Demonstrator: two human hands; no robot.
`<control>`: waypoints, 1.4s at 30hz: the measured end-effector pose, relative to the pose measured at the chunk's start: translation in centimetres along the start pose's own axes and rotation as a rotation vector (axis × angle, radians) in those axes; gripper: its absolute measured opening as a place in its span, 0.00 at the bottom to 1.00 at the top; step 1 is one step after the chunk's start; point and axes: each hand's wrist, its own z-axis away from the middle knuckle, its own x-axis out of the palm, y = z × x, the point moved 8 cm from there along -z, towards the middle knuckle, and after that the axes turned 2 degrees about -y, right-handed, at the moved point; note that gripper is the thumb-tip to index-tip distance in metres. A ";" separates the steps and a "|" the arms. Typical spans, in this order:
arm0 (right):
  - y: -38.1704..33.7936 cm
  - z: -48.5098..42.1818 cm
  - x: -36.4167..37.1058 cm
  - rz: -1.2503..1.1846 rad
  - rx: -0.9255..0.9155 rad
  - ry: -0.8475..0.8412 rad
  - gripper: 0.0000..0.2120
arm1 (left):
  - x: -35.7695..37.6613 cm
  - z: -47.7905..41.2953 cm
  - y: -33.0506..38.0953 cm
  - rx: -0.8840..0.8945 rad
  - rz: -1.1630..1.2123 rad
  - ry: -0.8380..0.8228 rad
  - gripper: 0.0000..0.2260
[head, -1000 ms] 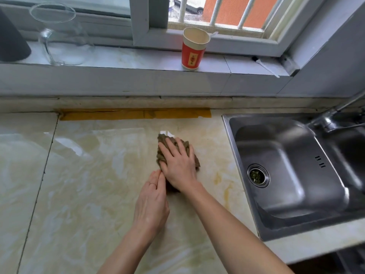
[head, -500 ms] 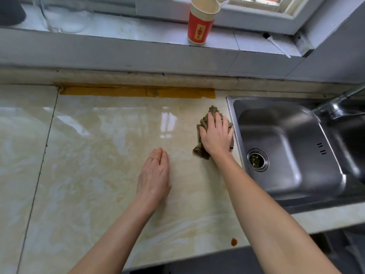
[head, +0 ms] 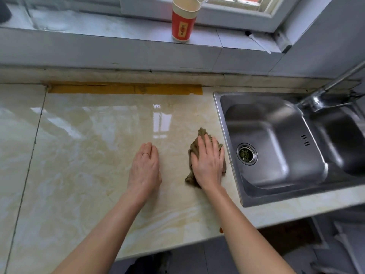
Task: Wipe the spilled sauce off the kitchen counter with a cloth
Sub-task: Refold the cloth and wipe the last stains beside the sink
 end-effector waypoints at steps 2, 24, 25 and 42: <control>-0.1 2.1 0.0 -0.006 -0.101 -0.029 0.27 | 0.1 0.0 -0.1 -0.006 -0.001 -0.002 0.25; -1.0 10.0 -0.3 -0.054 -0.116 -0.012 0.26 | 3.5 8.2 4.2 0.048 0.108 -0.046 0.26; -0.5 10.1 -0.5 -0.083 -0.155 -0.009 0.25 | 3.6 8.5 4.4 0.047 0.108 -0.049 0.26; 7.4 15.0 -3.6 -0.403 -0.062 -0.021 0.20 | 4.4 12.5 3.8 0.003 0.091 -0.038 0.25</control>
